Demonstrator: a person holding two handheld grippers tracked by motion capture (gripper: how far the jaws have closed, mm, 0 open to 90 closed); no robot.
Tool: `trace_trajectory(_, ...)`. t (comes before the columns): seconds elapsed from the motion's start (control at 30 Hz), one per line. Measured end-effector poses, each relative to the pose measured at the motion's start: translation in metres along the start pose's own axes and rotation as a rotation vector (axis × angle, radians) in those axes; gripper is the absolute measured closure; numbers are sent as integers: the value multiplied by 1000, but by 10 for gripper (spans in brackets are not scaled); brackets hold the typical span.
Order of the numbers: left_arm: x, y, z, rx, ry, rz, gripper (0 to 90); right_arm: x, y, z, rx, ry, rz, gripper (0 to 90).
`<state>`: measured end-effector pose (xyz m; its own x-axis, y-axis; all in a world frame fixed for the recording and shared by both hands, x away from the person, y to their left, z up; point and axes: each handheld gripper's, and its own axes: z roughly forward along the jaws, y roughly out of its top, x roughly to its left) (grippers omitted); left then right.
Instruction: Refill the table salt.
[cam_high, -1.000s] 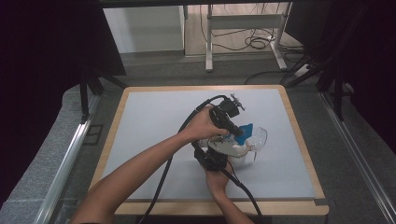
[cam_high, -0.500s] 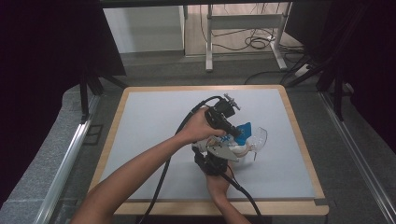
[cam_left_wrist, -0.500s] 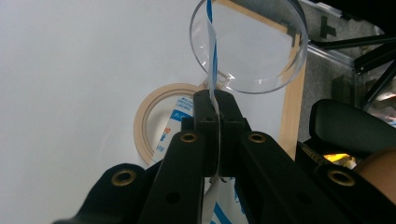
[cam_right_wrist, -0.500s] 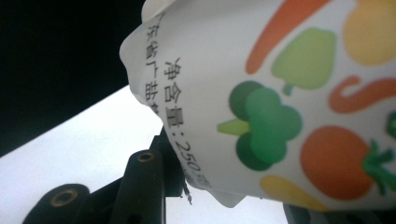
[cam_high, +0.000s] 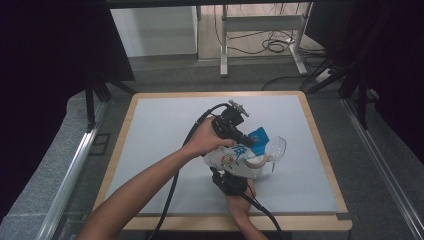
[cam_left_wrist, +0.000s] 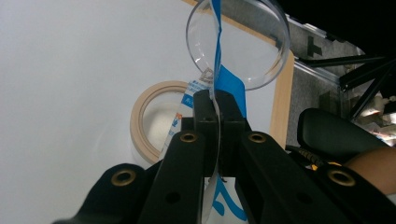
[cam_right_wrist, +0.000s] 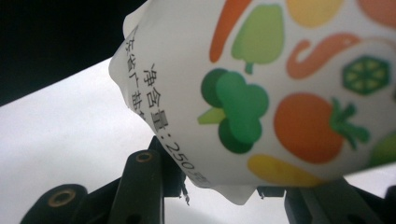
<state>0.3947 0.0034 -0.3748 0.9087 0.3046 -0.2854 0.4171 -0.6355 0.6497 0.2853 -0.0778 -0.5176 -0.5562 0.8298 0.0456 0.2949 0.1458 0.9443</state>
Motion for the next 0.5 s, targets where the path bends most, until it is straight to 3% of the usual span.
trace_trajectory(0.3, 1, -7, -7, -24, -9, -8, 900, 0, -3, -6, 24, 7, -39, 609)
trace_trajectory(0.5, 3, -10, -8, -41, -8, -21, 900, -4, -6, -8, 46, 10, -37, 601)
